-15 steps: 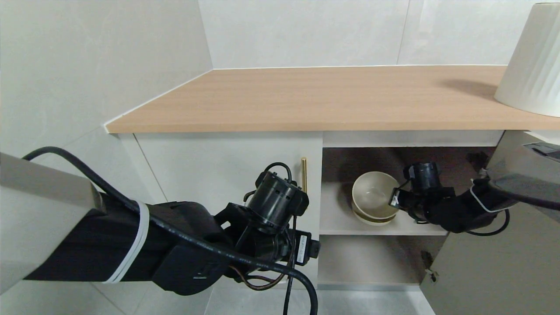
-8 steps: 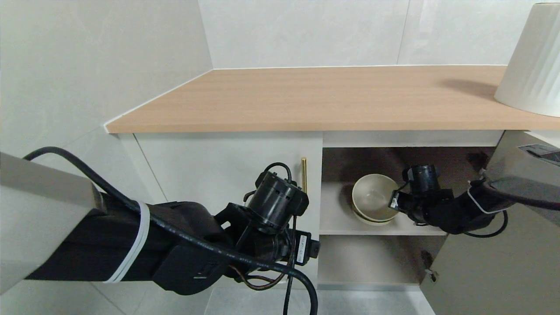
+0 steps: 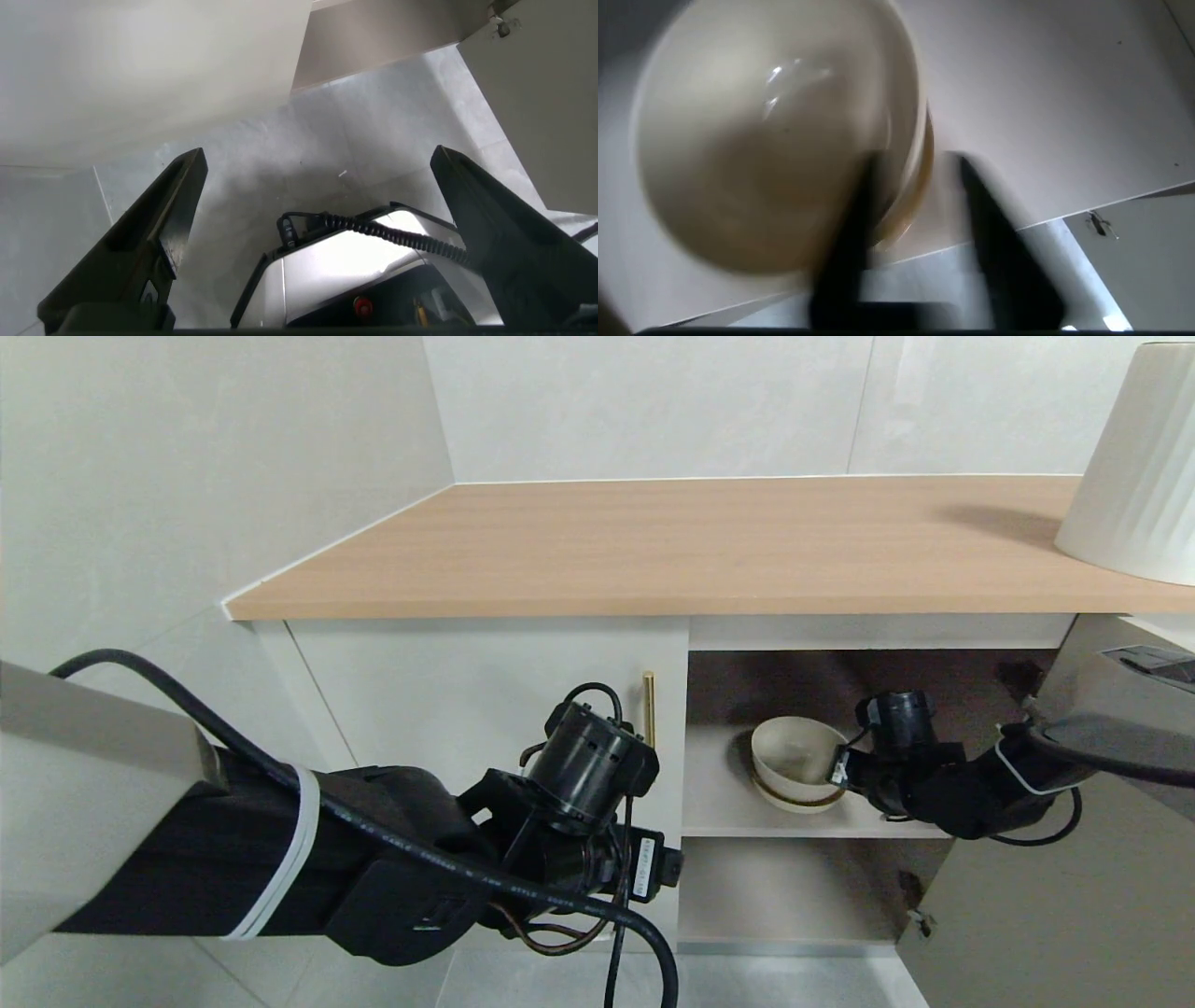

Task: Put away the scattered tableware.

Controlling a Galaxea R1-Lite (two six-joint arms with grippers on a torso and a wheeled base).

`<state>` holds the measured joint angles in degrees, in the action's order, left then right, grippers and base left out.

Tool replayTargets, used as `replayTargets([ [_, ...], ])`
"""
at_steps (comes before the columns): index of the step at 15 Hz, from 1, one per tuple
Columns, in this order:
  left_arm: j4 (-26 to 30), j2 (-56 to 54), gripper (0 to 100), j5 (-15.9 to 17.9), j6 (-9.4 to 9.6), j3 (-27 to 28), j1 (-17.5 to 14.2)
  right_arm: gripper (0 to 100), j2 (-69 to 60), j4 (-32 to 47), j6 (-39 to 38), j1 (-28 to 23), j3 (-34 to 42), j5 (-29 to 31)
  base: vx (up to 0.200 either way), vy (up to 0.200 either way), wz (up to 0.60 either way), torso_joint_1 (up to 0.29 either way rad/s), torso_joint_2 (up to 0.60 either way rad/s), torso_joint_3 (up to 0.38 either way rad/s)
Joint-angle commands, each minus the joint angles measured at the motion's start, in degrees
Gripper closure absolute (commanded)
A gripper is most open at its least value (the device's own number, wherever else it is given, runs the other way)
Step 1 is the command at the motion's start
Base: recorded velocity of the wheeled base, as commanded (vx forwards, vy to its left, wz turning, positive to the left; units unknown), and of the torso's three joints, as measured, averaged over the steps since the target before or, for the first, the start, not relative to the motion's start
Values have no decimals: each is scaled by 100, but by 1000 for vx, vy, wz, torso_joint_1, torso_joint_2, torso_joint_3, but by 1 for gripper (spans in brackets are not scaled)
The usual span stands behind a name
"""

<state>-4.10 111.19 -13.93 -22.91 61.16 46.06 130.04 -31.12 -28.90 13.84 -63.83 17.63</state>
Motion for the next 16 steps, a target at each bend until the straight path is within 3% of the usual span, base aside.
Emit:
replayTargets([
  [1, -3, 8, 0, -4, -3, 1, 0, 0, -40, 1, -1, 5, 29, -14, 0, 0, 0, 0, 0, 0],
  [5, -3, -27, 0, 14, -3, 1, 0, 0, -145, 19, -1, 14, 81, -23, 0, 0, 0, 0, 0, 0],
  [8, -3, -757, 0, 14, -3, 10, -211, 0, -1051, 309, 60, 23, 477, -365, 0, 0, 0, 0, 0, 0],
  [11, 84, -1829, 0, 22, 111, -280, -352, 0, -2817, 1820, 78, 295, 1039, -1024, 0, 0, 0, 0, 0, 0],
  [16, 93, -2602, 0, 14, 164, -939, -352, 0, -4267, 2163, 262, 866, 2094, -1016, 0, 0, 0, 0, 0, 0],
])
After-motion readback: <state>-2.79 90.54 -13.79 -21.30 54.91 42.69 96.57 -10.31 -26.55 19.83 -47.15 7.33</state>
